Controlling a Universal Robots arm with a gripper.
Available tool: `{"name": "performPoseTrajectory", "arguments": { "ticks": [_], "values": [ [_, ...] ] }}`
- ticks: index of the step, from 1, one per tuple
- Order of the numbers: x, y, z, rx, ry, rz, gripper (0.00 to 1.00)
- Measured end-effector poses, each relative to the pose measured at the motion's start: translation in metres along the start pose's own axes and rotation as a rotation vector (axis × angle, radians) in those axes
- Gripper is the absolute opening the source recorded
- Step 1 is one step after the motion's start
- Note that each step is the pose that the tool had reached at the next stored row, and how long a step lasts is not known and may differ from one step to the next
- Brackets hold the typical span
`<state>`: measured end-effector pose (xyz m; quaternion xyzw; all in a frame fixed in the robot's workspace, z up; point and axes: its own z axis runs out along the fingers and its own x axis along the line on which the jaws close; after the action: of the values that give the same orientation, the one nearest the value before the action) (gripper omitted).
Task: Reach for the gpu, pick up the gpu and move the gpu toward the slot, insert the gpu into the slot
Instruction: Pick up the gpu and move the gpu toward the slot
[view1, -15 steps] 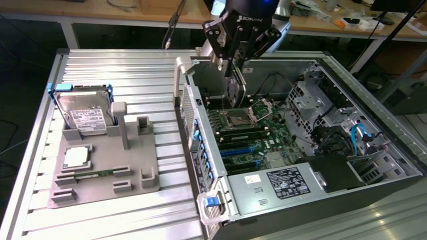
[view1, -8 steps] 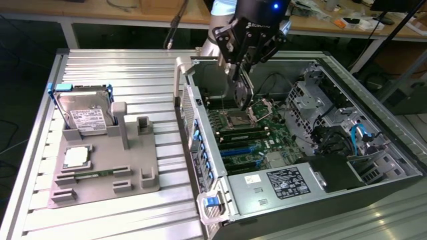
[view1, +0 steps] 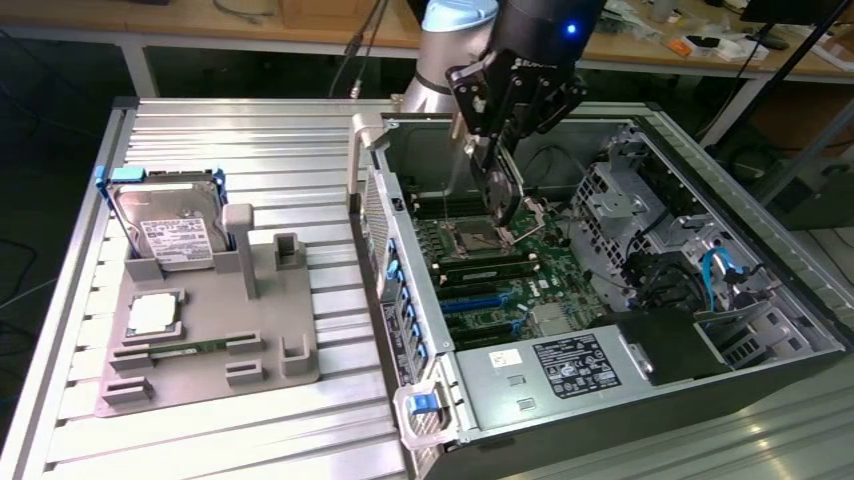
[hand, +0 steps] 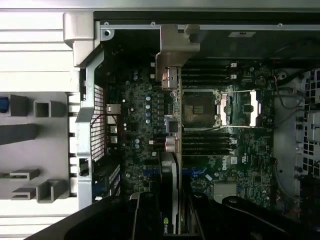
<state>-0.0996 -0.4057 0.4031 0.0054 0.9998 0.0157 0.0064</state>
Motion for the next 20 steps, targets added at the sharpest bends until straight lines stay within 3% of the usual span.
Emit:
{"name": "performPoseTrajectory", "arguments": {
  "ticks": [13, 17, 20],
  "values": [
    [-0.062, 0.0004, 0.0097, 0.0013, 0.0001, -0.003, 0.27],
    [-0.081, 0.0006, 0.0163, 0.0089, 0.0, -0.003, 0.27],
    [-0.094, 0.0008, 0.0195, 0.0109, 0.0001, -0.005, 0.27]
  ]
}}
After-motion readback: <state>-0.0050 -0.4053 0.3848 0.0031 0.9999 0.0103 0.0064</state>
